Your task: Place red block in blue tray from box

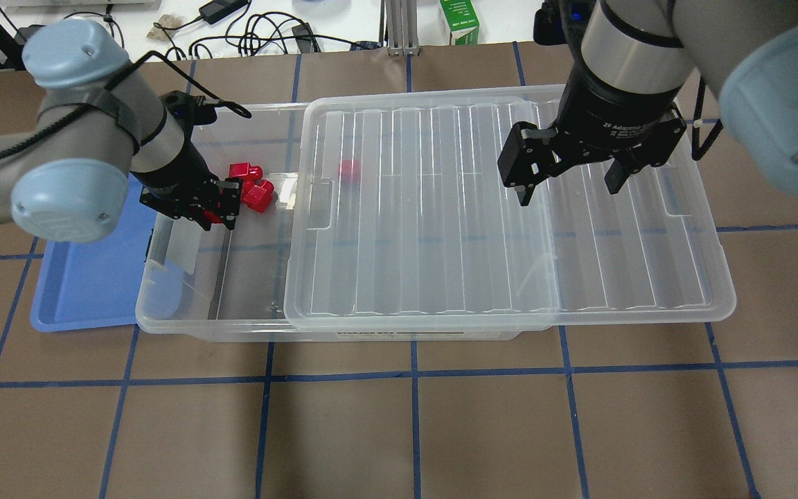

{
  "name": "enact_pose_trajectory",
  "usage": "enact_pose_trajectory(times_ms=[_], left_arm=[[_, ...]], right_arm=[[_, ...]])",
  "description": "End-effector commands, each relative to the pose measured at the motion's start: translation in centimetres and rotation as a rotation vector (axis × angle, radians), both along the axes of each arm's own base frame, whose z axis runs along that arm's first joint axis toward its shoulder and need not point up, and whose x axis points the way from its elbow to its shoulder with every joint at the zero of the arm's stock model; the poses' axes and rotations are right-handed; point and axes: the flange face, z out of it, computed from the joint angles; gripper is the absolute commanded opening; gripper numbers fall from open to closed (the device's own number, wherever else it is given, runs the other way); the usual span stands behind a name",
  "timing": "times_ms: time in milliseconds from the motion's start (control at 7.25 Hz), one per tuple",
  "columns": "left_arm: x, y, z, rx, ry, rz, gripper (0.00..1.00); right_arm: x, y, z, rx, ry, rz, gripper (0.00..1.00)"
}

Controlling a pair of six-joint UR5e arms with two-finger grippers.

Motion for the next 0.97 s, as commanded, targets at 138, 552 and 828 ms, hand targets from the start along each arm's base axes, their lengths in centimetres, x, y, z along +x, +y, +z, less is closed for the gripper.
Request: enact_pose_trajectory(times_ms=[138,552,828], left_arm=[[8.8,-1.8,6.4,0.028,-0.002,0.051,0.0],[22.1,-4.1,-3.1,0.068,0.05,0.006,0.0],[23.9,-6.5,-11.5,0.031,0.027,0.011,0.0]], right_arm=[[-0.6,-1.5,1.7,-0.119,-0.001,-0.017,1.0],[-3.7,-4.3,1.9,-0.103,-0.008,-0.095,1.0],[-3.7,-4.3,1.5,-0.096,-0.01,-0.095,1.0]])
